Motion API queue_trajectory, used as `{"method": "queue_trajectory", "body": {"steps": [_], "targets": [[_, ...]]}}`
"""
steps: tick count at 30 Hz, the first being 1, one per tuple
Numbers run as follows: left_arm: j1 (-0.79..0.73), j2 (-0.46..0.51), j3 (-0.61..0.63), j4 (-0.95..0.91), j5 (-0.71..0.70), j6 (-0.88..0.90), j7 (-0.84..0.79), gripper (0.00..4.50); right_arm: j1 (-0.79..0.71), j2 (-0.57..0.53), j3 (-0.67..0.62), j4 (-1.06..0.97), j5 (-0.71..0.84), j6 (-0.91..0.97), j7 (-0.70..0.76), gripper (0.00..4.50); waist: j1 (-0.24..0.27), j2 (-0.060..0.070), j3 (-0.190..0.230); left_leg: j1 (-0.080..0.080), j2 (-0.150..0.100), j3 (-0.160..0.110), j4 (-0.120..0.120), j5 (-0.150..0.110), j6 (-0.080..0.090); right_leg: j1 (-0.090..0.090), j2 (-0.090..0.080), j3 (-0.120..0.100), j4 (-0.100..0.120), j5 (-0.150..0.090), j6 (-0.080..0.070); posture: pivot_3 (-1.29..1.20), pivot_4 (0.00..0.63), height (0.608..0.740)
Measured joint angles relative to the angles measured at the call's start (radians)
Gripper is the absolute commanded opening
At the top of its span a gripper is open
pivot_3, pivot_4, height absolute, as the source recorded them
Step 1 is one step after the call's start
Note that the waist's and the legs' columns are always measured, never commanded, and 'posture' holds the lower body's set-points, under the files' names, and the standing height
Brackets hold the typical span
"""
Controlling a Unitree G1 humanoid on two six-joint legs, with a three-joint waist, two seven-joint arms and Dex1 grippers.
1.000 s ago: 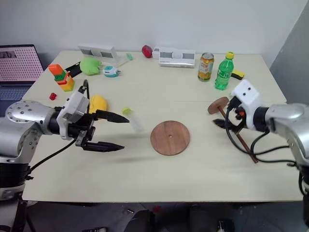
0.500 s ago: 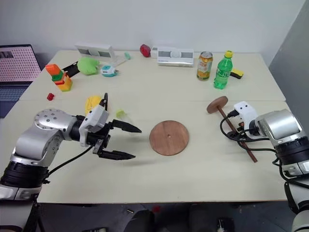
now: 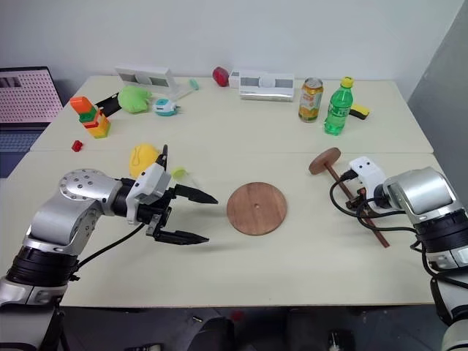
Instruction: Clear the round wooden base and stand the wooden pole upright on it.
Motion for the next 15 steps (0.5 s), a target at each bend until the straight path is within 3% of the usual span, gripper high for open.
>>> {"method": "queue_trajectory", "body": {"steps": [4, 8, 15], "targets": [[0.0, -0.002, -0.002, 0.001, 0.004, 0.0, 0.001, 4.5, 0.021, 0.099, -0.133, -0.014, 0.005, -0.004, -0.065, 0.23, -0.008, 0.0, 0.0, 0.0, 0.0, 0.0, 0.0, 0.0, 0.0, 0.0, 0.0, 0.0, 0.001, 0.0, 0.0, 0.0, 0.15, 0.74], [-0.008, -0.021, -0.002, 0.007, 0.007, -0.001, 0.022, 4.5, 0.036, 0.245, -0.301, -0.1, 0.036, -0.153, -0.133, 0.23, -0.019, 0.0, 0.0, 0.0, 0.001, 0.0, -0.001, 0.0, 0.0, -0.001, 0.001, 0.0, 0.002, 0.0, 0.0, 0.0, 0.15, 0.74], [-0.02, -0.068, -0.002, 0.029, 0.012, 0.003, 0.077, 4.5, 0.087, 0.585, -0.452, -0.329, 0.129, -0.408, -0.266, 0.23, -0.021, 0.0, 0.0, 0.0, 0.001, -0.001, -0.001, 0.002, -0.004, -0.001, 0.0, -0.001, 0.002, 0.0, 0.0, 0.0, 0.15, 0.74]]}}
